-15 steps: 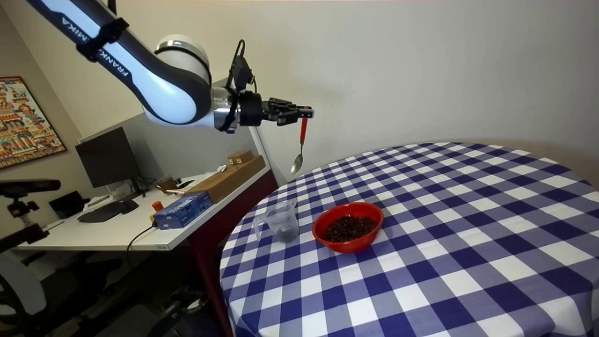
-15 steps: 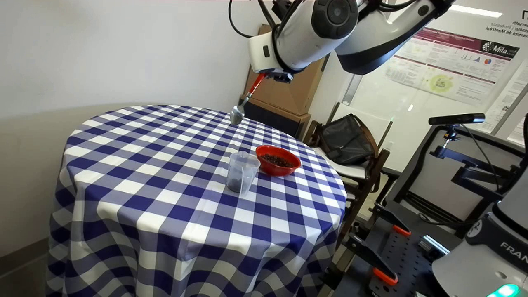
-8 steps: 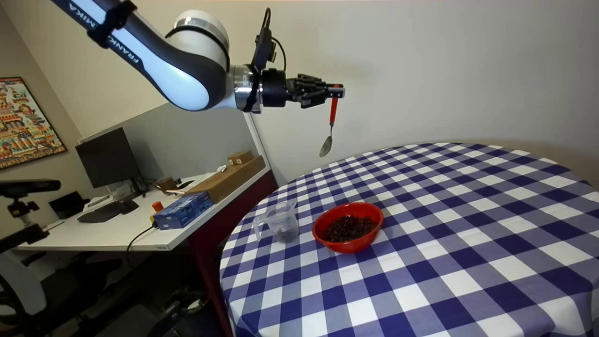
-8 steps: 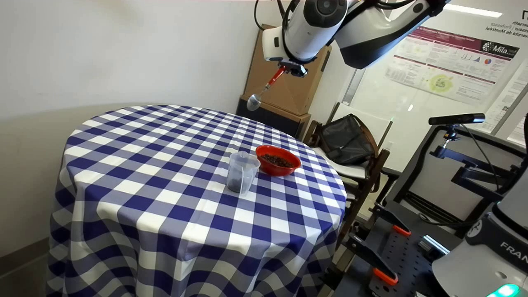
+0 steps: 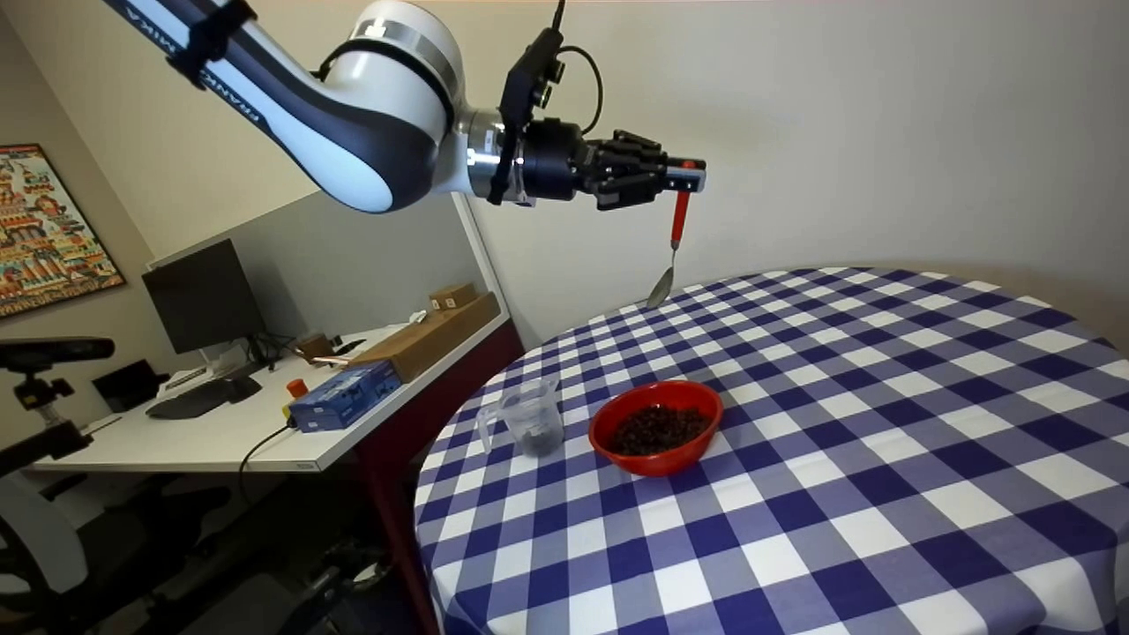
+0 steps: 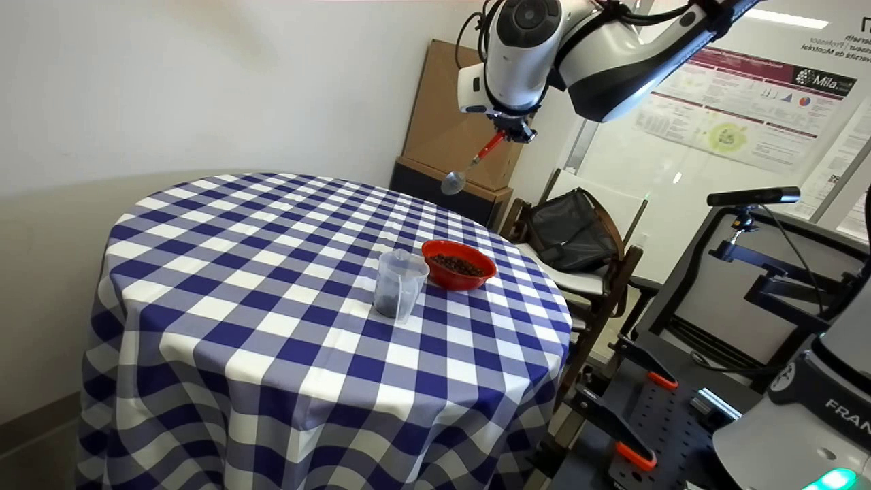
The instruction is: Put a spoonful of the contents of the bowl into the jug
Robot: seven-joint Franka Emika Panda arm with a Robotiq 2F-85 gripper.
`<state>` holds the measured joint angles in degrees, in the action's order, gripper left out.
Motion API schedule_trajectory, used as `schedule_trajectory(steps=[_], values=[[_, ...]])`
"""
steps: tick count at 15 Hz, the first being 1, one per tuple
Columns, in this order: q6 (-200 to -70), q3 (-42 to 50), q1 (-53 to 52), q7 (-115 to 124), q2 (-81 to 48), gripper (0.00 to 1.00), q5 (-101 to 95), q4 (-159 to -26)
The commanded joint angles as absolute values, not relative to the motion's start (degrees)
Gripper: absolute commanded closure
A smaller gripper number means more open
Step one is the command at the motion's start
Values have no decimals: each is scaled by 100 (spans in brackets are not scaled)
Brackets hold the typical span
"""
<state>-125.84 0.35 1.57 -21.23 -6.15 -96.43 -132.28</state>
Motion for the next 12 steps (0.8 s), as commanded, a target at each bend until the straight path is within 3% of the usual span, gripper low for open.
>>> schedule_trajectory(steps=[1,12], values=[[-12355,79,189,-2331,-629,95,-9233,-13334],[-12217,150,328,-2508,-1097,95,-8621,-13256]])
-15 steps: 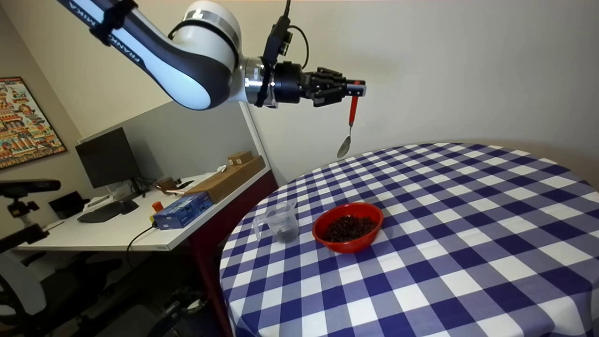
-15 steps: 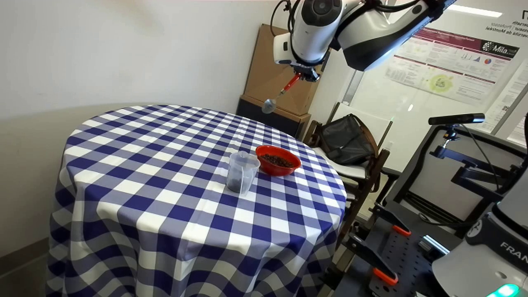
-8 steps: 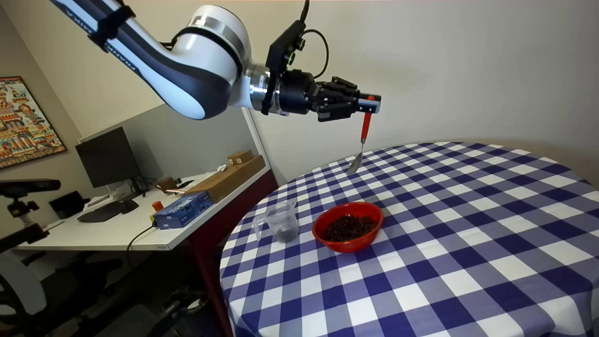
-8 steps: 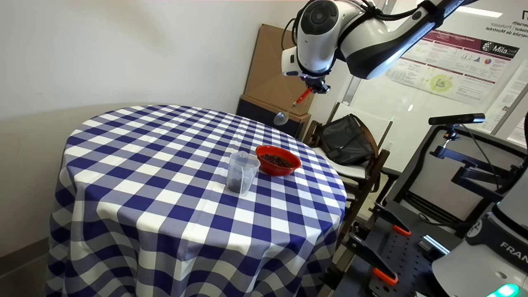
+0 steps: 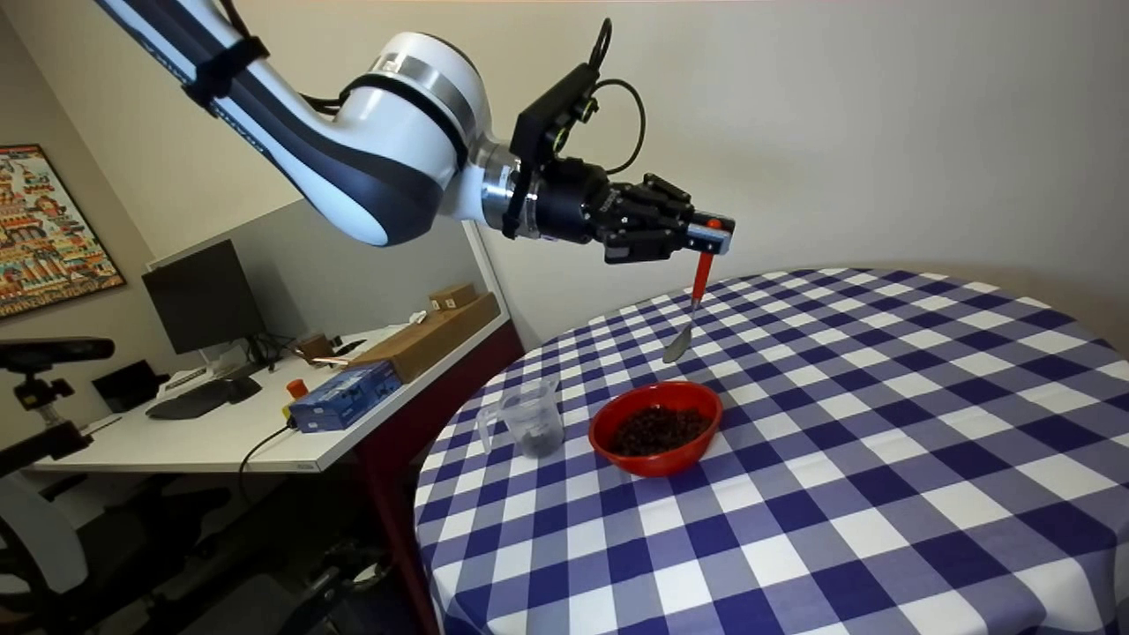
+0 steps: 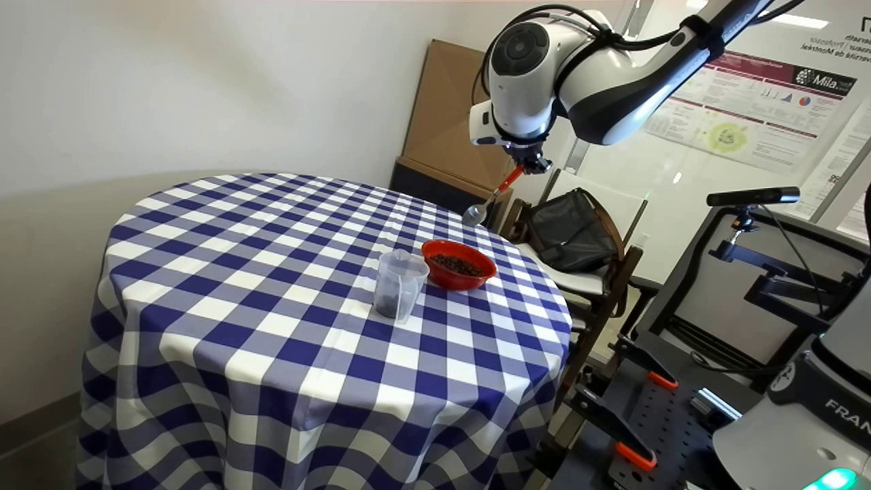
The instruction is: Put a spoonful of the contents of the bowl into the jug
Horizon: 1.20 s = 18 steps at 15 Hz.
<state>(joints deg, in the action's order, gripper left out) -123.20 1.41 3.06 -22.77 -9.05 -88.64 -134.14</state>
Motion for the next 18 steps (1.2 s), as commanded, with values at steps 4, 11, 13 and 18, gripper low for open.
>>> schedule_trajectory(steps=[4,11,13,18], values=[[-12201,136,359,-2716,-1409,95,-8251,-13023],[-12171,117,384,-3017,-1868,95,-7701,-12575],[-12136,117,408,-3101,-2016,95,-7520,-12475],[-12122,105,472,-3259,-2281,95,-7199,-12339]])
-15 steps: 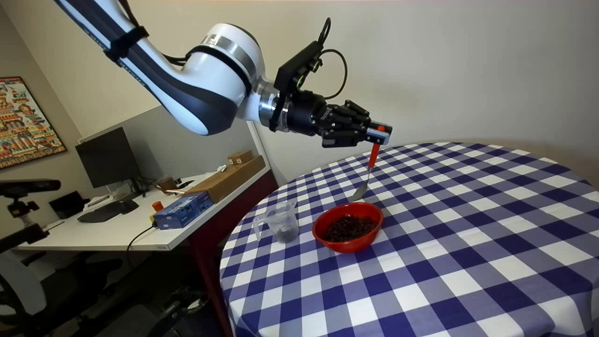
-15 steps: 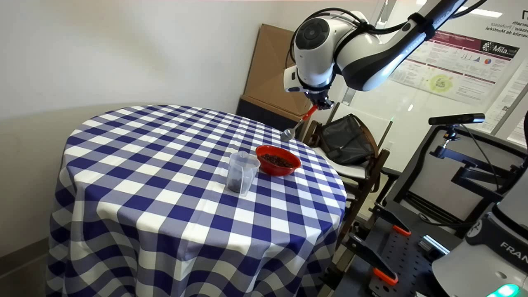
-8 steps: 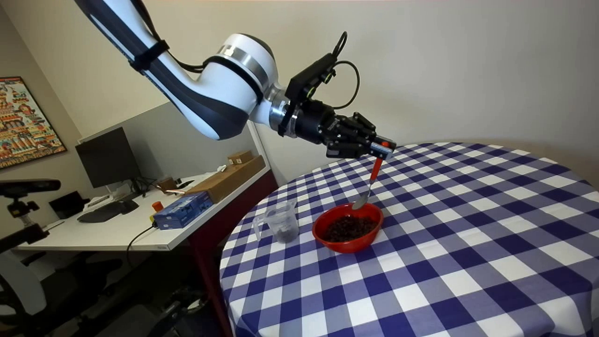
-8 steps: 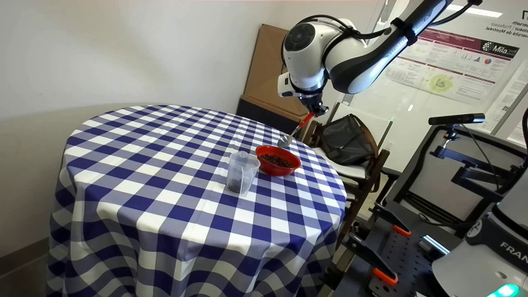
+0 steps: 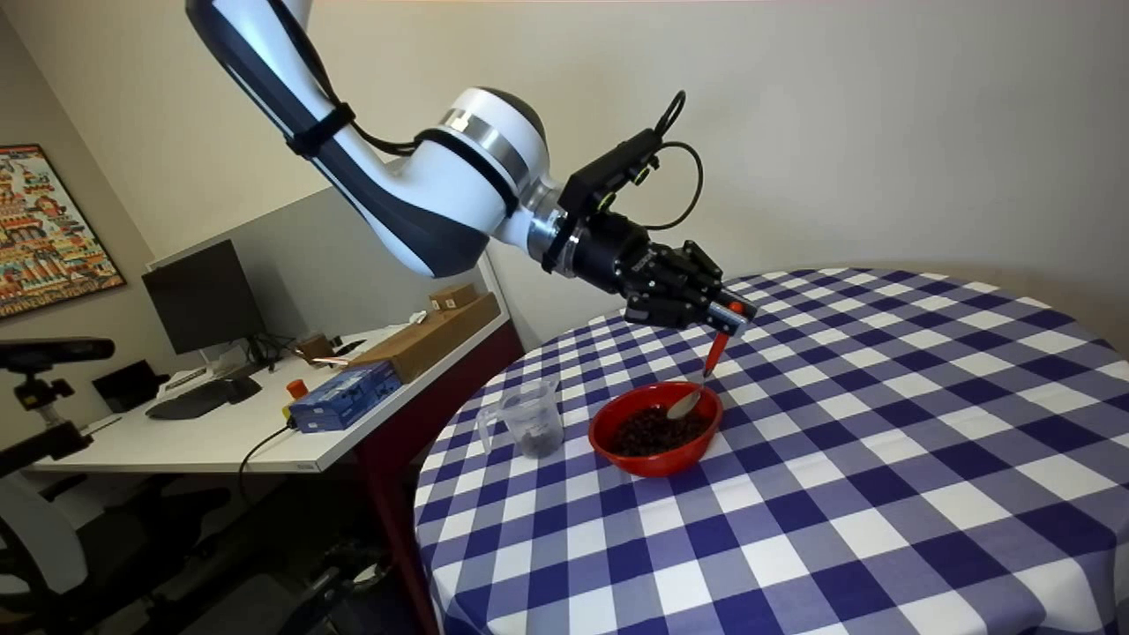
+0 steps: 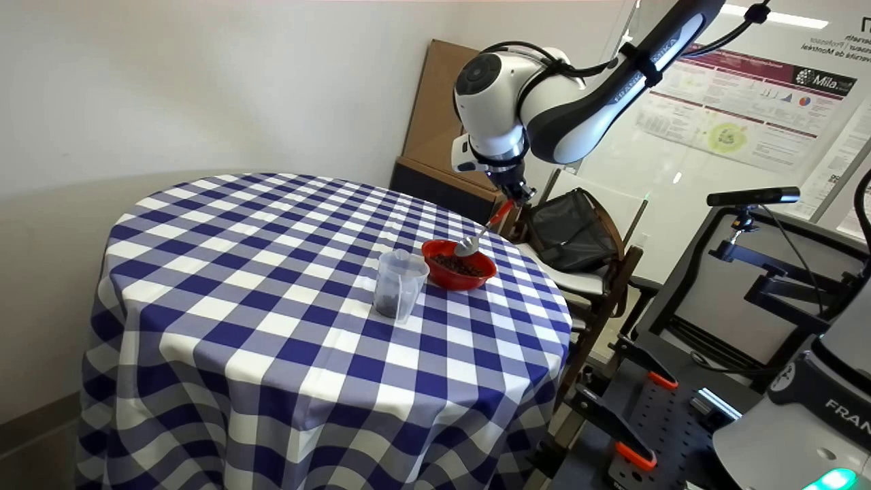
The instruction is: Put a spoonful of the contents of the bowl into the jug
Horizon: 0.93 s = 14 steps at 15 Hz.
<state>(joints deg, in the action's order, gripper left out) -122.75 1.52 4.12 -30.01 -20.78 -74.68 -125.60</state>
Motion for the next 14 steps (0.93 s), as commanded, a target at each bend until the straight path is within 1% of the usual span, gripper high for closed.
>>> schedule_trajectory(steps=[1,14], values=[[-12120,106,484,-3291,-2333,95,-7151,-12308],[-12351,100,632,-3399,-2721,95,-7031,-12050]])
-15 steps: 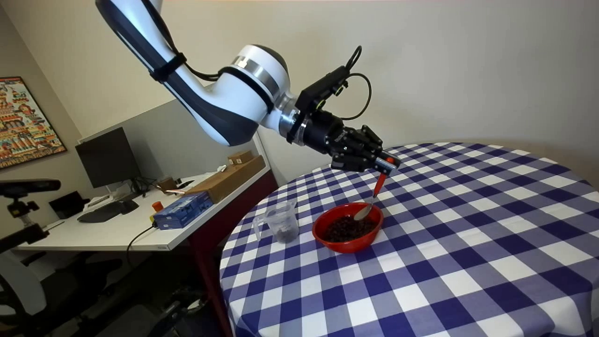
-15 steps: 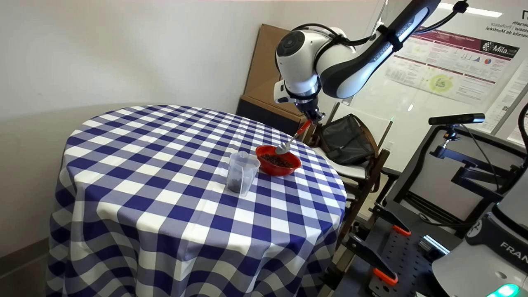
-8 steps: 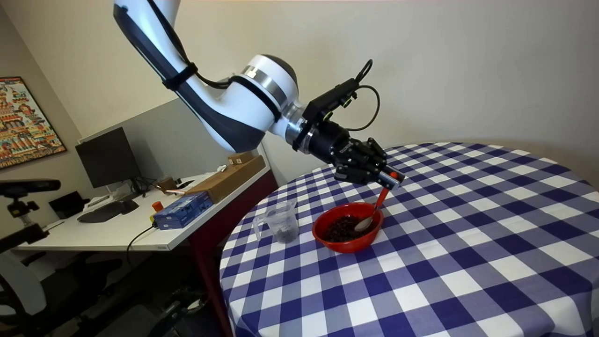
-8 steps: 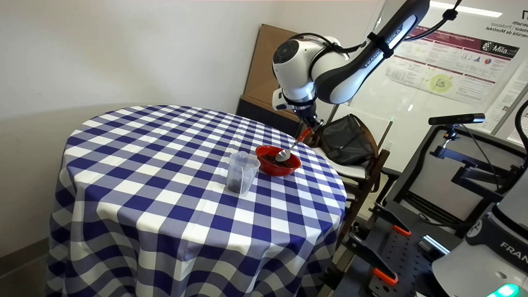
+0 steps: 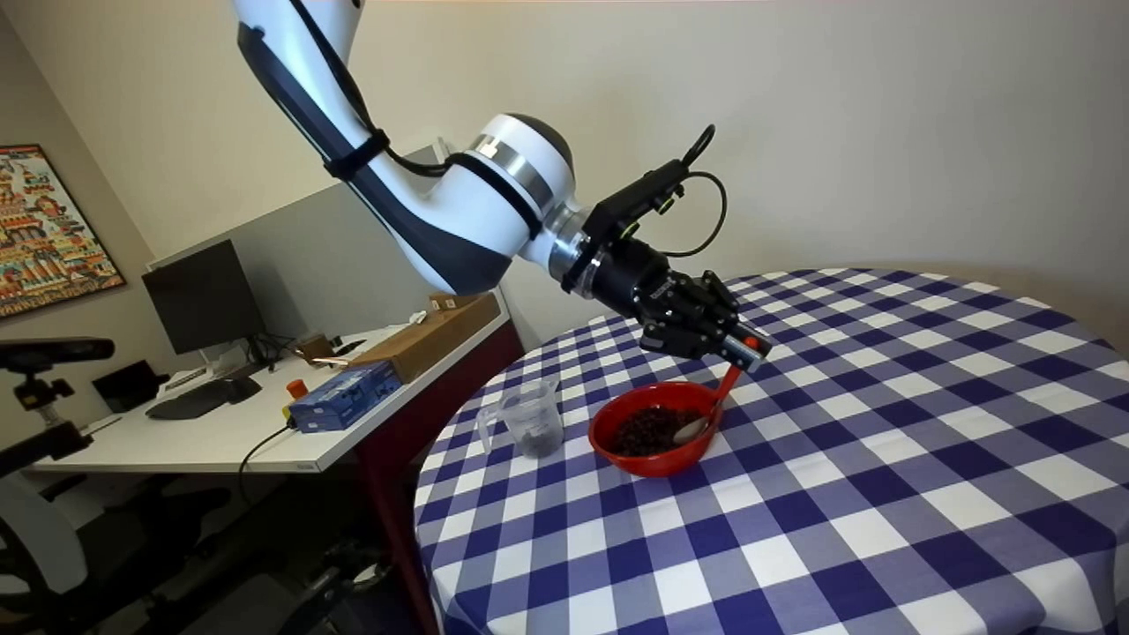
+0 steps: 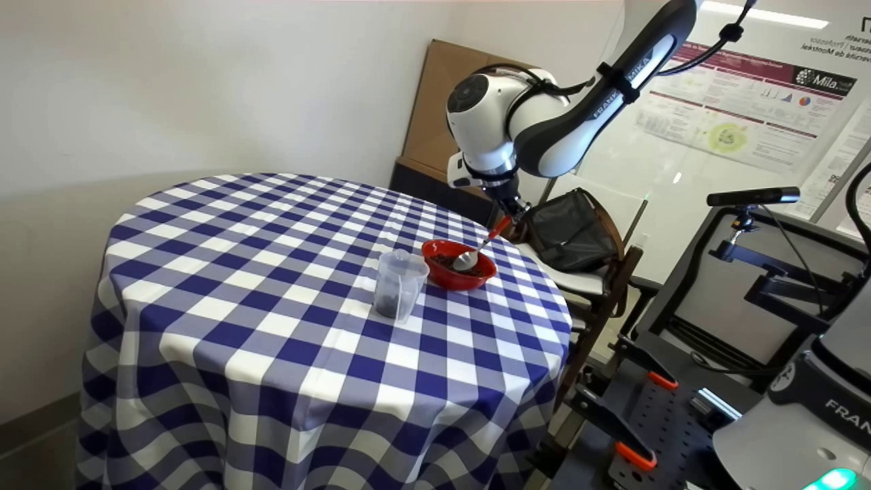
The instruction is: Put a spoonful of the contents of the bowl into the jug
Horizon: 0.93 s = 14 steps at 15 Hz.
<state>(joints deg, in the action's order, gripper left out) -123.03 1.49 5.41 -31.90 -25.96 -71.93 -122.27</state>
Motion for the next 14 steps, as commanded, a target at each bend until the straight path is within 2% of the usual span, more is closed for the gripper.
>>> schedule_trajectory(steps=[1,14], values=[[-12361,98,644,-3413,-2748,95,-7016,-12029],[-12380,59,674,-3564,-3131,95,-6713,-11855]])
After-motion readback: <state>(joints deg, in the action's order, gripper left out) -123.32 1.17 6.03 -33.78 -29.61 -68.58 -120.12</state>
